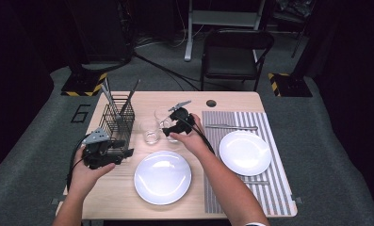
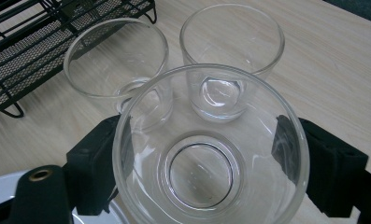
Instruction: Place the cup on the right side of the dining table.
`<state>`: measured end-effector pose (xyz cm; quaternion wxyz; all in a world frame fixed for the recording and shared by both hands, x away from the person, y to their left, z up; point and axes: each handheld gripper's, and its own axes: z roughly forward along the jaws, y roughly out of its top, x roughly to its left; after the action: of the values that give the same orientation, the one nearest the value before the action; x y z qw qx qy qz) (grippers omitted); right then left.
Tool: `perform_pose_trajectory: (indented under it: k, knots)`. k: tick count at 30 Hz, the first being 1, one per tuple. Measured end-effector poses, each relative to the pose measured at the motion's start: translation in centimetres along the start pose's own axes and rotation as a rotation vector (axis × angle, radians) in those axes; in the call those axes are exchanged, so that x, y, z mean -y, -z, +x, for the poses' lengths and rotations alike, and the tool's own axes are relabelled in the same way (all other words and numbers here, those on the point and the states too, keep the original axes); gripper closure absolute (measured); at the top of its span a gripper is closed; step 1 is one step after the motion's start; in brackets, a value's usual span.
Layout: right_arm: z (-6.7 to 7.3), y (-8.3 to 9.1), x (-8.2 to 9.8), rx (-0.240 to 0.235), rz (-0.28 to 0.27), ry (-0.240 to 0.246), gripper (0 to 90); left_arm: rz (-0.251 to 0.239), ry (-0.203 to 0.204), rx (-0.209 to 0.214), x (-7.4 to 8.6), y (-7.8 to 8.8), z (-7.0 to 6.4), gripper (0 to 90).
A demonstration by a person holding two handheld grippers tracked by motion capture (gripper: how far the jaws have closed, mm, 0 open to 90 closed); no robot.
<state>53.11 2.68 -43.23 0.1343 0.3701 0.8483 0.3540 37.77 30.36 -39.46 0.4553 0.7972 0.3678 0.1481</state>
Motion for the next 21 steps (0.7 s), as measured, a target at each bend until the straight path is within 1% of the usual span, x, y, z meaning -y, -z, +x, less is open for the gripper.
perform_pose_trajectory:
  k: [9, 10, 14, 15, 16, 17, 21]
  knots:
    - [-0.7, 1.1, 0.0, 0.013, -0.005, -0.006, 17.1, 0.000, 0.003, -0.006, 0.1, -0.1, 0.0, 44.8]
    - [-0.7, 1.2, 0.0, 0.015, -0.006, -0.007, 17.1, 0.009, 0.002, 0.001, 0.0, -0.1, 0.0, 44.8]
    - [-1.0, 1.6, 0.1, 0.023, -0.008, -0.012, 17.1, 0.008, 0.001, 0.000, 0.1, -0.1, 0.1, 44.8]
    - [-1.2, 1.7, 0.1, 0.022, -0.010, -0.007, 17.1, 0.010, 0.001, 0.002, 0.1, -0.2, 0.1, 44.8]
    - [-1.2, 1.8, 0.1, 0.024, -0.013, -0.008, 17.1, 0.002, 0.002, -0.009, 0.1, -0.2, 0.0, 44.8]
    - [-1.3, 2.0, 0.2, 0.024, -0.013, -0.011, 17.1, 0.010, 0.000, -0.008, 0.1, -0.2, 0.0, 44.8]
    - [-1.6, 2.3, 0.2, 0.030, -0.014, -0.013, 17.1, 0.012, -0.001, -0.003, 0.1, -0.2, 0.0, 44.8]
